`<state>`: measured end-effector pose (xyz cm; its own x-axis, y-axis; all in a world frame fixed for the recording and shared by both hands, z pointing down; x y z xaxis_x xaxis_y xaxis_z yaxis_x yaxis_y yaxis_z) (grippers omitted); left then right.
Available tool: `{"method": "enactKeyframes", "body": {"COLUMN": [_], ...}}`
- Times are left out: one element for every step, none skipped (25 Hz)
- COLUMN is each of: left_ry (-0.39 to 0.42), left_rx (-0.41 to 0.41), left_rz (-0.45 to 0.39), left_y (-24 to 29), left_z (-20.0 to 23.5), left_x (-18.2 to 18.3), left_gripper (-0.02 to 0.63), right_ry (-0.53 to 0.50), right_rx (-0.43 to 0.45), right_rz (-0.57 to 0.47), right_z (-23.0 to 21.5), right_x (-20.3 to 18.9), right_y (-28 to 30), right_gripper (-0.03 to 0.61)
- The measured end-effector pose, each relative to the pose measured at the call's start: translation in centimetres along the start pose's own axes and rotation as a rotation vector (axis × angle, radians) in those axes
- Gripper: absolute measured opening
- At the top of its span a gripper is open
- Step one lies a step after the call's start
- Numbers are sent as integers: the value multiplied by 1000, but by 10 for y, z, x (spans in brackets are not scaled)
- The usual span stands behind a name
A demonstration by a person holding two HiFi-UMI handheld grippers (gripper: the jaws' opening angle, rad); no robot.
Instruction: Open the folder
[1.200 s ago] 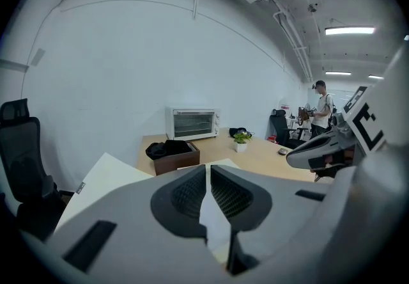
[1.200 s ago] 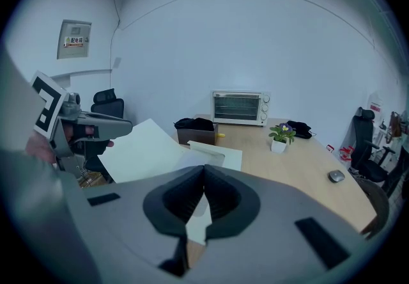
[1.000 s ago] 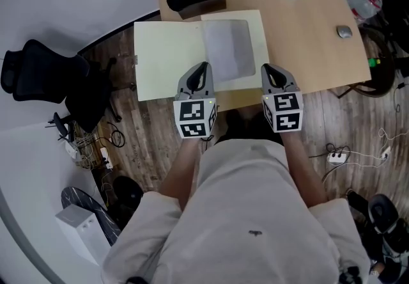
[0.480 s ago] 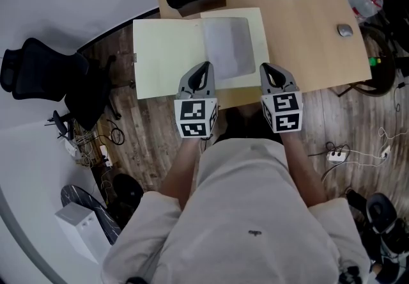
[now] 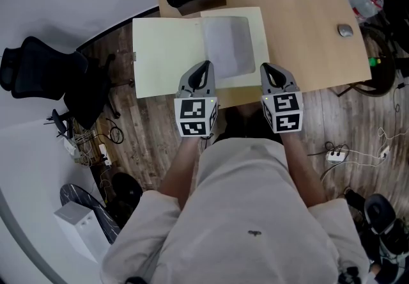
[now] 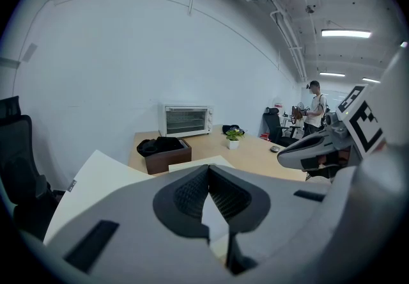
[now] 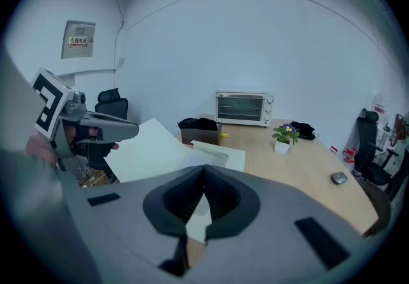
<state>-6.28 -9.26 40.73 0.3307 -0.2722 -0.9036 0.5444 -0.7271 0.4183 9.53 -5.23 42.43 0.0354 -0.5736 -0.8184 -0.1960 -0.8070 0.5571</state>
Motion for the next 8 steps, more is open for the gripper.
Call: {"method": "enactKeyframes", "body": {"left_ry": [0, 0, 0, -1, 0, 0, 0, 1], "left_rx": [-1, -1, -2, -2, -3, -3, -3, -4], "left_rz": [0, 0, 0, 0, 1, 1, 2, 3], "left_y": [0, 0, 0, 0, 0, 1, 1, 1], "left_z": [0, 0, 0, -1, -1, -1, -1, -1], "left_x": [0, 0, 0, 0, 0, 0, 0, -1], "left_gripper": [5, 5, 5, 5, 5, 5, 5, 5], "right_ry": [0, 0, 0, -1, -1, -2, -2, -2], "right_rx": [-1, -1, -2, -3, -3, -3, -3, -3], "right_rz": [1, 0, 0, -1, -1, -1, -2, -2], "right_z": [0, 0, 0, -1, -1, -1, -1, -2], "right_x": [0, 0, 0, 0, 0, 0, 0, 0], "right_y": [0, 0, 0, 0, 0, 0, 0, 0], "right_gripper": [3, 3, 3, 3, 2, 3, 3, 3]}}
Point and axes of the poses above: the fingertips, and each gripper's own axes: y forward along the fingers, z to its left, x out of its top, the point moved 2 cm from there along -y, backward along the fingers, and after that the axes turned 10 degrees about y, right-handed, at the moved point
